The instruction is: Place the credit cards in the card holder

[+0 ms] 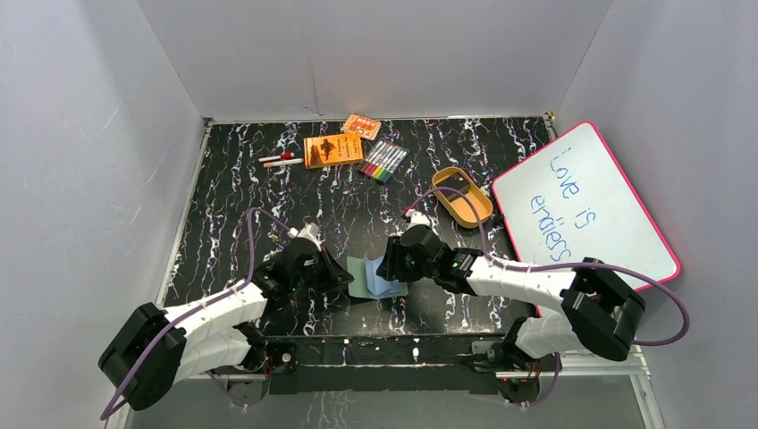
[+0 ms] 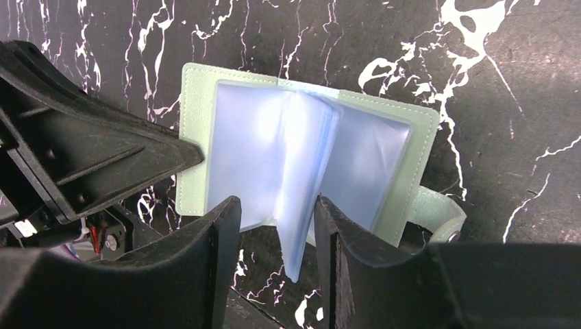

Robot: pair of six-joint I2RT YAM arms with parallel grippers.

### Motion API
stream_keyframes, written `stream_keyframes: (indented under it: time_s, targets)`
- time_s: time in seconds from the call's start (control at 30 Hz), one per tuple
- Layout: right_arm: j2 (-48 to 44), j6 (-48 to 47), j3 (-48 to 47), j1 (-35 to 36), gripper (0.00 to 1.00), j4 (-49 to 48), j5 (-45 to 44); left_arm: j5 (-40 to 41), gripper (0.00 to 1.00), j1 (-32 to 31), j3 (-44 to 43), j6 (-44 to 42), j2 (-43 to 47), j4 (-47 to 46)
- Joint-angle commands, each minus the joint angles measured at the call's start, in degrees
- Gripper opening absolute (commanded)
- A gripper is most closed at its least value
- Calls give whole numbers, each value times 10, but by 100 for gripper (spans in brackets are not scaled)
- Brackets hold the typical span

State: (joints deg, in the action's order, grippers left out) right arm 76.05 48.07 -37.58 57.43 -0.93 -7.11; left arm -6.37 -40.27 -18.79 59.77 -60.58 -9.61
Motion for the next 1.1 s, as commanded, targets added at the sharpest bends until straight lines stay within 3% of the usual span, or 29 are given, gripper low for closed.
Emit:
stream_keyframes:
  time_s: [0.0, 0.23, 0.43, 0.53, 0.67, 0.8, 1.07]
  targets:
    - [3, 3, 1, -7, 48, 3, -1, 11, 0, -2, 11, -10, -2, -2]
    - [48, -16, -17, -7, 32, 8, 21, 30, 1, -2, 5, -20, -6, 27]
    - [50, -26, -24, -8, 20, 8, 23, 65, 51, -2, -24, -28, 33, 90]
    - [49, -28, -26, -8, 19, 8, 23, 93, 61, -2, -52, -33, 69, 145]
    - [49, -32, -30, -8, 18, 8, 23, 80, 63, -2, -85, -45, 95, 147]
    - [50, -33, -32, -8, 18, 8, 23, -9, 61, -2, -111, -40, 58, 70]
    - [56, -35, -38, -8, 17, 8, 29, -117, 39, -11, -130, -4, -68, -84]
